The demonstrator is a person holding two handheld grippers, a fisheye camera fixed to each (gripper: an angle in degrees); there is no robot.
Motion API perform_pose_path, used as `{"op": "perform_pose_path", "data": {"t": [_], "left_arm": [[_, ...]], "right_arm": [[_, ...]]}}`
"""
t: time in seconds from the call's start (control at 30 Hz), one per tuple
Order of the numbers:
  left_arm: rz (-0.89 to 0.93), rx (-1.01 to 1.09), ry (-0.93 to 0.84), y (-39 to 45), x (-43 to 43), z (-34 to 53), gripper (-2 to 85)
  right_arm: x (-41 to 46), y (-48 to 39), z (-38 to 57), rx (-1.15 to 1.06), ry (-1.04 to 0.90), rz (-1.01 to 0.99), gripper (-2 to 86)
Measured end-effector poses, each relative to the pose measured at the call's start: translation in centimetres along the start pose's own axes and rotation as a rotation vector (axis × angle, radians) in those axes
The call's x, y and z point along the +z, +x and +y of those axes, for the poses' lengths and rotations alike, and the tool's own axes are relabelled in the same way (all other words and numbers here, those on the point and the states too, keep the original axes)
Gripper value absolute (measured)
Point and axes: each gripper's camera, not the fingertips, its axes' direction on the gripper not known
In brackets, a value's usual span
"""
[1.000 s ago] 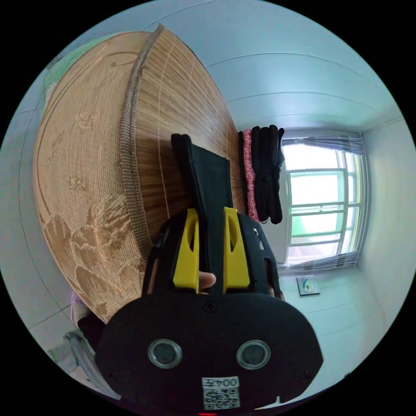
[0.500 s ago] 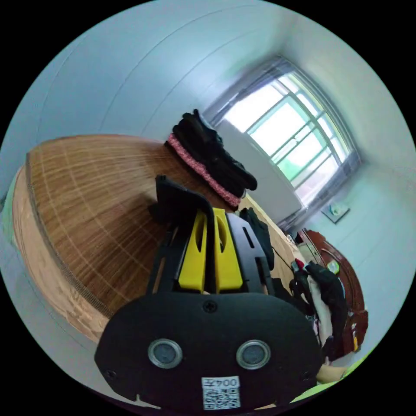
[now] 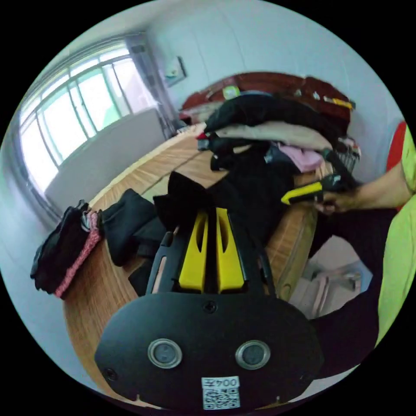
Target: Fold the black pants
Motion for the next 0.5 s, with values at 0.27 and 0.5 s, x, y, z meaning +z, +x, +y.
{"op": "perform_pose_path", "data": {"t": [0.27,0.5], "left_arm": [[-0.128,0.07,-0.136,7.3,3.3,-6.6,11.3],[-0.086,-0.281,-0.051,-0.2,-4.6,-0.2,11.5]], "right_arm": [[-1.3,-0.2,0.4,0.058,0.005,-0.061,-0.7],[-0.7,-1.9,-0.6,0.139,0.029,-0.141,-0.3]]}}
